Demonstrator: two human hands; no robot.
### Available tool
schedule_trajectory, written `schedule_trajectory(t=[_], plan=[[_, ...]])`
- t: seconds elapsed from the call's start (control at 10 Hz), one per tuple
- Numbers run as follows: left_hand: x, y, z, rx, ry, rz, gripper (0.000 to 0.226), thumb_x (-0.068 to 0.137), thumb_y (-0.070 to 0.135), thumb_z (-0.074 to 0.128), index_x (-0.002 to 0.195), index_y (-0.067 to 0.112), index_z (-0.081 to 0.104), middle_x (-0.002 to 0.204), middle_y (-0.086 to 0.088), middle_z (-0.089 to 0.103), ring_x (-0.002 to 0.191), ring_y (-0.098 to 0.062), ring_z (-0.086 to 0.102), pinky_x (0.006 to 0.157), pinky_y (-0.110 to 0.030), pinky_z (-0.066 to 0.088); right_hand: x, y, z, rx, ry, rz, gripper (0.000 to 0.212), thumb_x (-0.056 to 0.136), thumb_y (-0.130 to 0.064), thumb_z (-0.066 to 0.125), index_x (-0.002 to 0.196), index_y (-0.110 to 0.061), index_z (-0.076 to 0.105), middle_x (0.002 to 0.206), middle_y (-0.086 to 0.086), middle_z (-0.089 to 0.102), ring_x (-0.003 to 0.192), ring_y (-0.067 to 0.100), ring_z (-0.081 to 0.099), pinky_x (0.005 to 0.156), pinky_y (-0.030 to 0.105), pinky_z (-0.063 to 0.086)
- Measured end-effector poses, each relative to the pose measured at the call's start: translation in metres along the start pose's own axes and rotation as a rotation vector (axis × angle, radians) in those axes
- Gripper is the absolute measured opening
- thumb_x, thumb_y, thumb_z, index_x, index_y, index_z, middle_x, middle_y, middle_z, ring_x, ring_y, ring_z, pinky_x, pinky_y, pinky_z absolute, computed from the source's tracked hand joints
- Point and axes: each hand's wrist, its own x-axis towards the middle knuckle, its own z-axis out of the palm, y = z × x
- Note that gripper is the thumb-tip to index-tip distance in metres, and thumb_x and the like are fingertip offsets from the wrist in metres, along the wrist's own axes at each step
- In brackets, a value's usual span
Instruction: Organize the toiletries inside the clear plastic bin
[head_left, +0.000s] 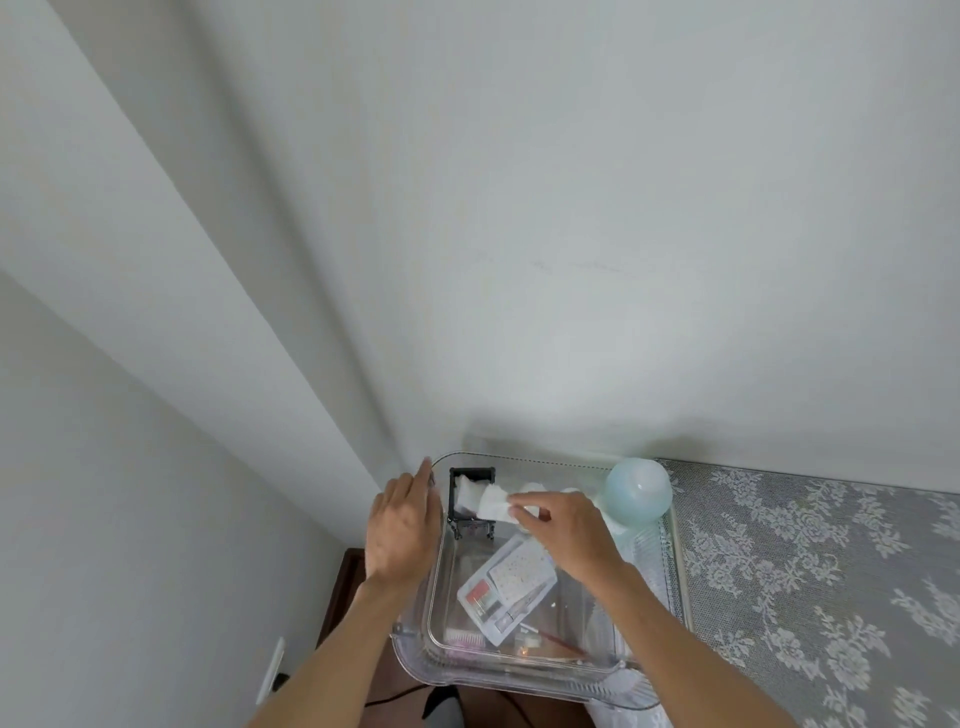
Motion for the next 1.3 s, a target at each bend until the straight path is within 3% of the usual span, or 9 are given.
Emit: schedule_trajectory(t=[0.1,0.2,0.3,0.5,0.6,0.8,1.0,1.1,1.3], plan=[[-0.019,-0.015,-0.009,-0.016,-0.078,-0.042,0.048,0.100,0.024,0.047,0.148,0.026,0.040,0.080,0.005,0.052,0.074,-0.015,0.051,0.066,-0.035,0.053,0.020,-0.013,0.008,-0.015,-0.003,-0.053,0.018,0.091,-0.034,0.069,0.108,-0.031,0.075,0.055,-0.036,0.060,0.040,-0.011,0.049,0.045,0.002,0.036],[-0.025,-0.019,-0.009,-0.041,-0.089,-0.068,0.049,0.102,0.027,0.043,0.150,0.031,0.035,0.075,0.006,0.045,0.069,-0.014,0.047,0.058,-0.033,0.050,0.036,-0.018,0.020,-0.090,-0.032,-0.058,0.020,0.090,-0.038,0.069,0.108,-0.033,0.075,0.081,-0.007,0.078,0.045,-0.005,0.055,0.056,0.009,0.045],[-0.024,-0.018,-0.007,-0.049,-0.085,-0.100,0.047,0.102,0.028,0.040,0.149,0.031,0.036,0.074,0.005,0.045,0.066,-0.014,0.046,0.055,-0.030,0.047,0.045,-0.018,0.030,-0.191,-0.058,-0.038,0.022,0.092,-0.040,0.066,0.110,-0.031,0.075,0.087,-0.003,0.079,0.050,0.003,0.061,0.072,0.027,0.059],[-0.025,-0.018,-0.007,-0.087,-0.117,-0.139,0.046,0.103,0.030,0.038,0.149,0.030,0.038,0.074,0.003,0.046,0.064,-0.017,0.048,0.055,-0.036,0.051,0.054,-0.018,0.042,-0.321,-0.054,-0.086,0.020,0.094,-0.030,0.066,0.111,-0.024,0.075,0.076,0.002,0.077,0.037,-0.003,0.034,0.060,0.023,0.054],[-0.024,-0.018,-0.006,-0.092,-0.119,-0.153,0.045,0.103,0.031,0.038,0.148,0.030,0.039,0.075,0.003,0.045,0.065,-0.017,0.048,0.055,-0.037,0.051,0.057,-0.021,0.041,-0.359,-0.100,-0.099,0.021,0.094,-0.030,0.065,0.112,-0.025,0.074,0.086,-0.001,0.078,0.054,0.012,0.062,0.065,0.027,0.057],[-0.025,-0.018,-0.008,-0.072,-0.126,-0.148,0.047,0.103,0.032,0.036,0.150,0.034,0.033,0.072,0.003,0.042,0.062,-0.017,0.045,0.051,-0.035,0.049,0.063,-0.020,0.040,-0.384,-0.196,-0.028,0.029,0.094,-0.042,0.057,0.121,-0.037,0.066,0.105,-0.002,0.075,0.078,0.019,0.070,0.074,0.032,0.055],[-0.025,-0.015,-0.010,-0.060,-0.131,-0.148,0.047,0.103,0.032,0.035,0.149,0.036,0.033,0.073,0.003,0.042,0.064,-0.019,0.045,0.054,-0.037,0.050,0.058,-0.019,0.040,-0.372,-0.243,0.002,0.034,0.096,-0.046,0.051,0.129,-0.041,0.059,0.103,0.000,0.075,0.068,0.016,0.064,0.069,0.031,0.049],[-0.024,-0.015,-0.012,-0.072,-0.119,-0.142,0.047,0.103,0.030,0.037,0.149,0.037,0.034,0.072,0.003,0.042,0.065,-0.020,0.045,0.055,-0.038,0.049,0.048,-0.029,0.025,-0.269,-0.194,0.026,0.037,0.096,-0.047,0.051,0.133,-0.042,0.054,0.067,-0.007,0.068,0.038,0.003,0.043,0.055,0.026,0.050],[-0.025,-0.011,-0.018,-0.112,-0.139,-0.171,0.050,0.102,0.030,0.037,0.150,0.042,0.028,0.075,0.003,0.045,0.066,-0.017,0.049,0.061,-0.037,0.050,0.004,-0.068,-0.063,0.151,0.124,-0.088,0.027,0.096,-0.044,0.057,0.122,-0.043,0.063,0.047,-0.003,0.051,0.039,0.007,0.035,0.044,0.017,0.035]])
